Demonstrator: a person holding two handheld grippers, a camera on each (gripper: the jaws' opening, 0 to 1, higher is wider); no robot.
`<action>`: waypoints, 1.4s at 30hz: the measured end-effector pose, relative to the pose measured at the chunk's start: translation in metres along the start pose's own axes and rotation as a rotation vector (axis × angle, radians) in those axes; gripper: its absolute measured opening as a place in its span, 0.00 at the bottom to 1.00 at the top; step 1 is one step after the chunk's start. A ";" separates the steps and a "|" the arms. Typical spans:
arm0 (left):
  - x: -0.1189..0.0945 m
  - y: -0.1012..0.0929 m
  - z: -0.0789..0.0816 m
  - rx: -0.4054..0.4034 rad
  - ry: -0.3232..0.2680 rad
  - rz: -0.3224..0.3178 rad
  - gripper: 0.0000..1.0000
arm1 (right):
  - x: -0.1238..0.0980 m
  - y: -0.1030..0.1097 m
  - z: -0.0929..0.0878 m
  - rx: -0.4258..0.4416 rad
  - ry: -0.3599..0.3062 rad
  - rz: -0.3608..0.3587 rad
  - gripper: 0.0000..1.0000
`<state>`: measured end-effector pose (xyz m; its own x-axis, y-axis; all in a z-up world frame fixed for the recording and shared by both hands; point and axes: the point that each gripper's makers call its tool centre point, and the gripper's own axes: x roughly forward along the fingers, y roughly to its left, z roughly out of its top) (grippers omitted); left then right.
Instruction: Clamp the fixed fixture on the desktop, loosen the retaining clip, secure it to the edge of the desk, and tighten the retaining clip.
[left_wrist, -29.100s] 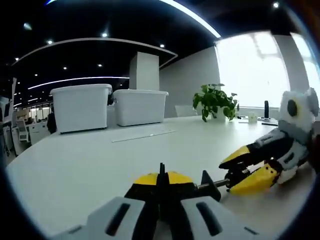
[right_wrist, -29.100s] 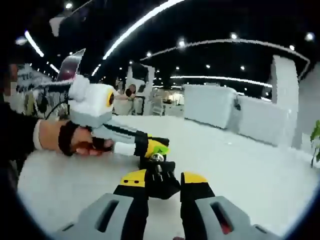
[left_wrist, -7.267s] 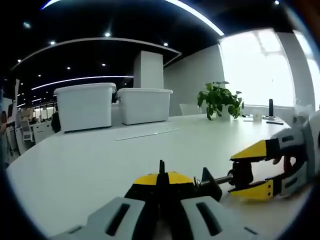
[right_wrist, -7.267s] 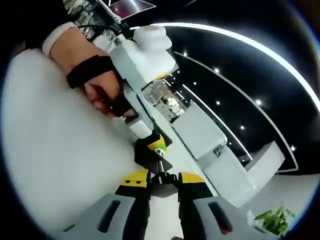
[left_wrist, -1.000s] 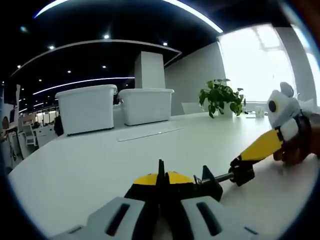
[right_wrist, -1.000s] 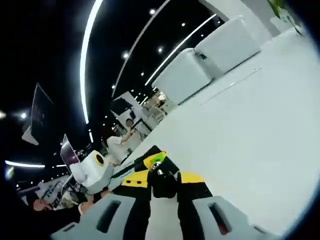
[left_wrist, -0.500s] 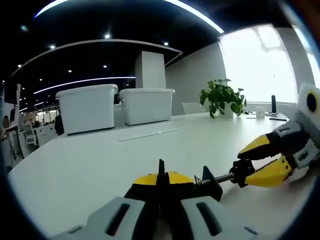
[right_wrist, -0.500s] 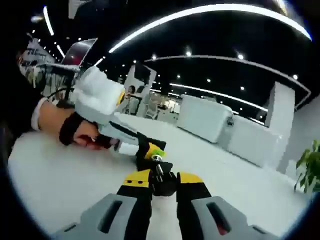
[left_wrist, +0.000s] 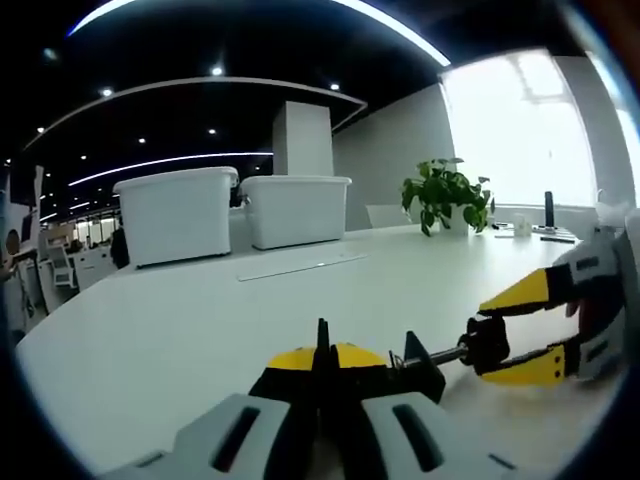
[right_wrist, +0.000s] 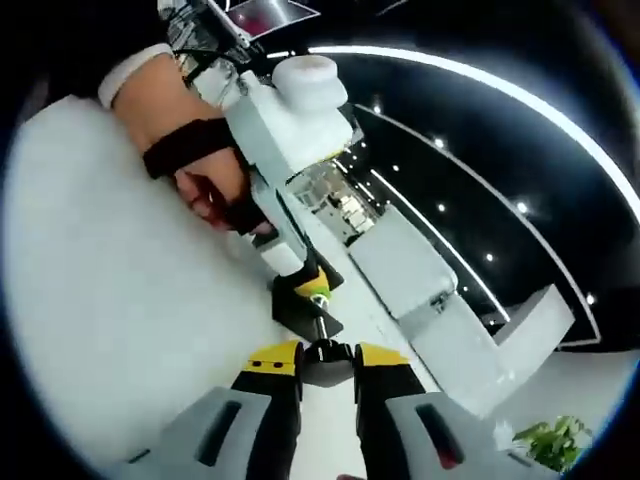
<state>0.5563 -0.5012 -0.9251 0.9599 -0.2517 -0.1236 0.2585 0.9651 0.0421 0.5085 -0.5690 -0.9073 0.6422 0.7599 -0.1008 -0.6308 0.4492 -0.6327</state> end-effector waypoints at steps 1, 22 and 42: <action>0.000 0.000 0.000 0.000 0.000 -0.001 0.04 | -0.002 -0.005 0.006 0.109 -0.025 0.004 0.26; 0.001 -0.001 0.000 0.000 -0.001 -0.009 0.04 | 0.010 -0.012 -0.028 1.011 0.042 0.137 0.16; 0.001 -0.001 -0.001 -0.009 0.001 -0.008 0.04 | 0.006 0.010 -0.008 -0.400 0.034 0.003 0.16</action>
<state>0.5571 -0.5024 -0.9259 0.9576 -0.2596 -0.1246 0.2655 0.9636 0.0325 0.5097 -0.5635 -0.9201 0.6591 0.7417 -0.1247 -0.4176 0.2231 -0.8808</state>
